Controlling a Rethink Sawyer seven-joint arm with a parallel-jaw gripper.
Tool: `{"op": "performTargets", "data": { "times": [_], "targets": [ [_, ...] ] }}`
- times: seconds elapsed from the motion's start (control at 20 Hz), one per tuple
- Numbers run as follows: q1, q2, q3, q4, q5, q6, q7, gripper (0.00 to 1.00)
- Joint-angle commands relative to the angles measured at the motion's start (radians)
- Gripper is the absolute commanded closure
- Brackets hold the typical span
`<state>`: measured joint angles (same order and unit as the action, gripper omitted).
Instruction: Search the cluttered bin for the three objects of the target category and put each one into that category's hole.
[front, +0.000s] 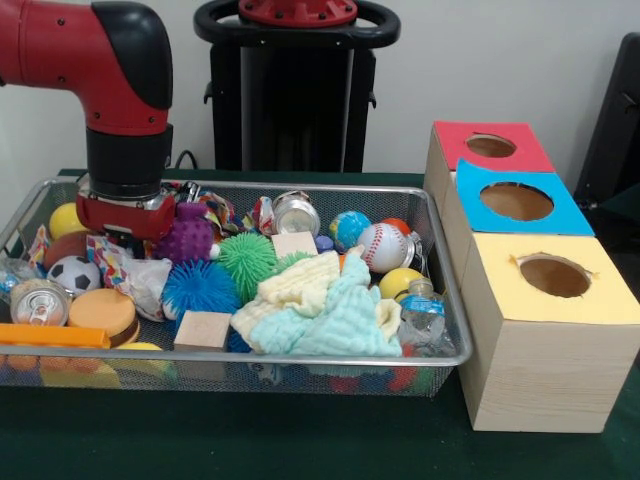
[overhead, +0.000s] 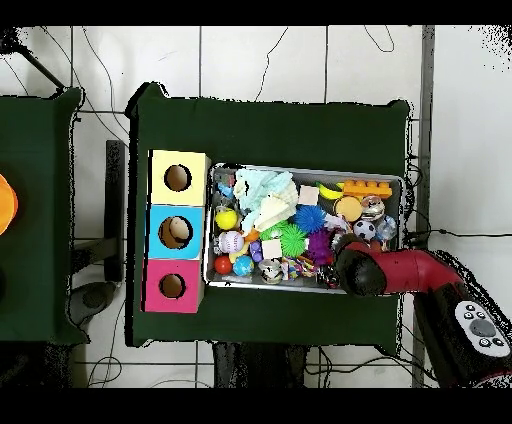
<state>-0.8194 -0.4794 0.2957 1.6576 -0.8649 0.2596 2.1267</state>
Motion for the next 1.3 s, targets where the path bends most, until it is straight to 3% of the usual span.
{"op": "performTargets", "data": {
  "times": [0.05, 0.25, 0.35, 0.5, 0.8, 1.05, 1.3],
  "targets": [
    [-0.015, 0.083, 0.008, -0.096, -0.069, 0.023, -0.105, 1.0],
    [-0.039, 0.05, 0.029, -0.05, -0.048, 0.042, -0.125, 1.0],
    [-0.085, -0.014, 0.09, 0.022, -0.004, 0.074, -0.17, 1.0],
    [-0.138, -0.172, 0.183, 0.146, 0.063, 0.117, -0.222, 1.0],
    [-0.168, -0.331, 0.243, 0.285, 0.123, 0.139, -0.195, 1.0],
    [-0.159, -0.393, 0.247, 0.338, 0.145, 0.15, -0.165, 1.0],
    [-0.122, -0.408, 0.22, 0.361, 0.148, 0.148, -0.121, 1.0]
  ]
}}
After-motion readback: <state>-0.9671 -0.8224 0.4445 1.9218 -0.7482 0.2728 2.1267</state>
